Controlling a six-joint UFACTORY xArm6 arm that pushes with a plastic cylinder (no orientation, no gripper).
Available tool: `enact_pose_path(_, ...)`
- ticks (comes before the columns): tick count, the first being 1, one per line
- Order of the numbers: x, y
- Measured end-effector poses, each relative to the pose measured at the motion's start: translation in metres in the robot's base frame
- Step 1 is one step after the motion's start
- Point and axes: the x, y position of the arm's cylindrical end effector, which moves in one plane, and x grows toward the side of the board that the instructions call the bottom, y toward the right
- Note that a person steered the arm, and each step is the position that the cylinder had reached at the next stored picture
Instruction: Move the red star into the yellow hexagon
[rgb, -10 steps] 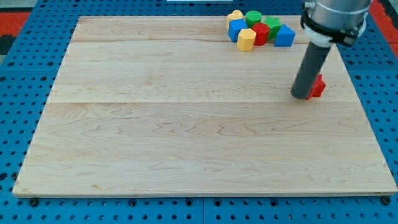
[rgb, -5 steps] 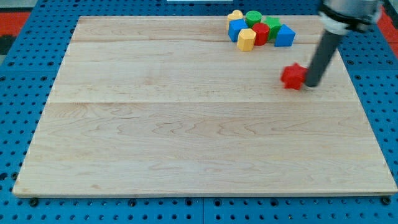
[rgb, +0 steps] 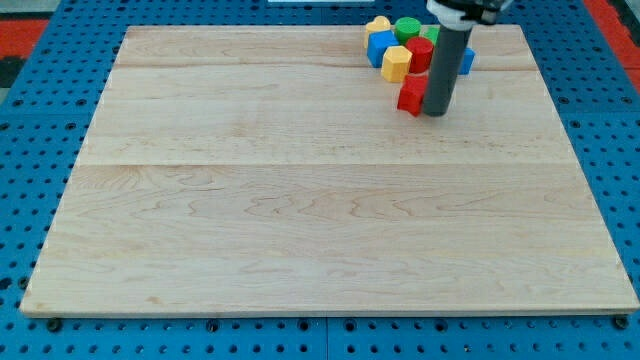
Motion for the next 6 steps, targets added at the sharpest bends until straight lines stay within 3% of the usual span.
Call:
enact_pose_path(1,-0.012,0.000)
enact_pose_path(2,0.014,0.003)
enact_pose_path(4,-0.021,-0.023)
enact_pose_path(6,-0.002,-0.020)
